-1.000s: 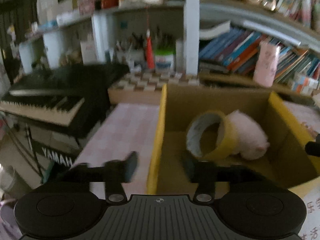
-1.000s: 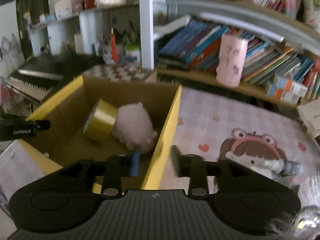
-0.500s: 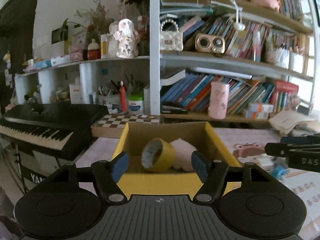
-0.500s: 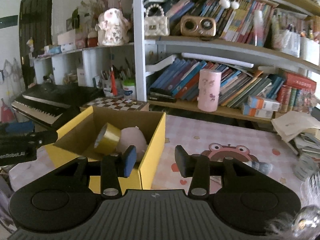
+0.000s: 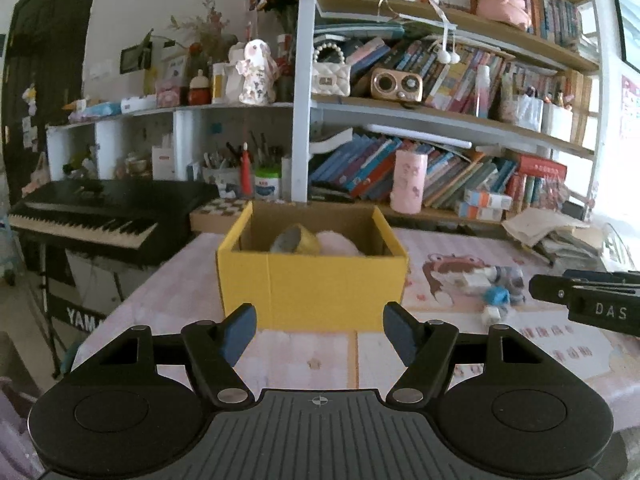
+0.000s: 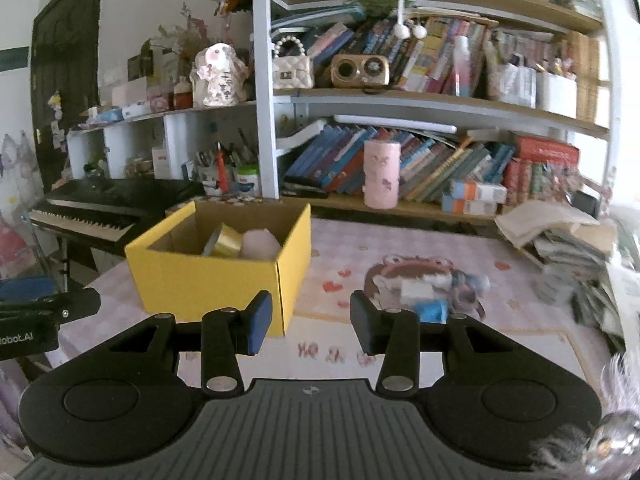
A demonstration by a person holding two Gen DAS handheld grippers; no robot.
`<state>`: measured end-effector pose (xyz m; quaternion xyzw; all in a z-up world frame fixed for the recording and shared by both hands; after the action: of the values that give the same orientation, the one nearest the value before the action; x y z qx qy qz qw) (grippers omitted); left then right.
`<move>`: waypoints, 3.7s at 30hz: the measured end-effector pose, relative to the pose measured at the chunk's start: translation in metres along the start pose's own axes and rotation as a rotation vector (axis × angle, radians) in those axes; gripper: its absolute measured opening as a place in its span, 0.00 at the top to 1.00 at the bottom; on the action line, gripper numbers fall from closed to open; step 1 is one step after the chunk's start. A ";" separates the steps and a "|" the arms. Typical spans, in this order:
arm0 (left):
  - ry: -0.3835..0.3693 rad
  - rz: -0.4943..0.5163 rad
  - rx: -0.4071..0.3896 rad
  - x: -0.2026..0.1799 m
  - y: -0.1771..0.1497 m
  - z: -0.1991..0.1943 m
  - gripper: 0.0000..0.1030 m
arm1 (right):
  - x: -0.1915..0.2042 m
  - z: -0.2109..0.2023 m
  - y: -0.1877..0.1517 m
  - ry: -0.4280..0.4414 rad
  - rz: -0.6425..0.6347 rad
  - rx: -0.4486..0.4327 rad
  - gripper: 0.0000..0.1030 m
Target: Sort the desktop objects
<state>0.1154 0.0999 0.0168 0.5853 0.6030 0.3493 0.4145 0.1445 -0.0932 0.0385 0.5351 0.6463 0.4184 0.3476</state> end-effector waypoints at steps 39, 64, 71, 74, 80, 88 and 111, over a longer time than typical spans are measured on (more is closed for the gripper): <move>-0.209 0.092 0.129 -0.103 -0.067 -0.011 0.24 | -0.060 -0.069 -0.093 -0.255 0.119 0.120 0.52; -0.270 0.126 0.185 -0.166 -0.063 0.049 0.15 | -0.134 -0.029 -0.095 -0.312 0.166 0.191 0.47; -0.257 0.111 0.217 -0.180 -0.058 0.079 0.15 | -0.152 0.000 -0.086 -0.286 0.134 0.211 0.42; -0.254 0.112 0.235 -0.189 -0.057 0.092 0.15 | -0.163 0.013 -0.085 -0.277 0.137 0.233 0.42; -0.239 0.101 0.276 -0.206 -0.057 0.118 0.15 | -0.188 0.039 -0.080 -0.251 0.135 0.268 0.40; -0.197 0.059 0.325 -0.226 -0.054 0.148 0.15 | -0.217 0.072 -0.069 -0.190 0.117 0.297 0.37; -0.080 0.065 0.417 -0.251 -0.044 0.232 0.16 | -0.258 0.167 -0.048 -0.051 0.082 0.358 0.34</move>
<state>0.3000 -0.1682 -0.0960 0.6908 0.6262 0.2067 0.2965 0.3231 -0.3225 -0.0736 0.6248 0.6789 0.2970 0.2459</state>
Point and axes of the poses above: each gripper's, at about its wrist camera, not at the fingertips, and z roughly the way its jaws point, x to its left, y to its top, the point moved 6 cm from there along z, roughly the way its jaws point, and after that the axes turned 6 degrees about -y, right-handed, at the moved point
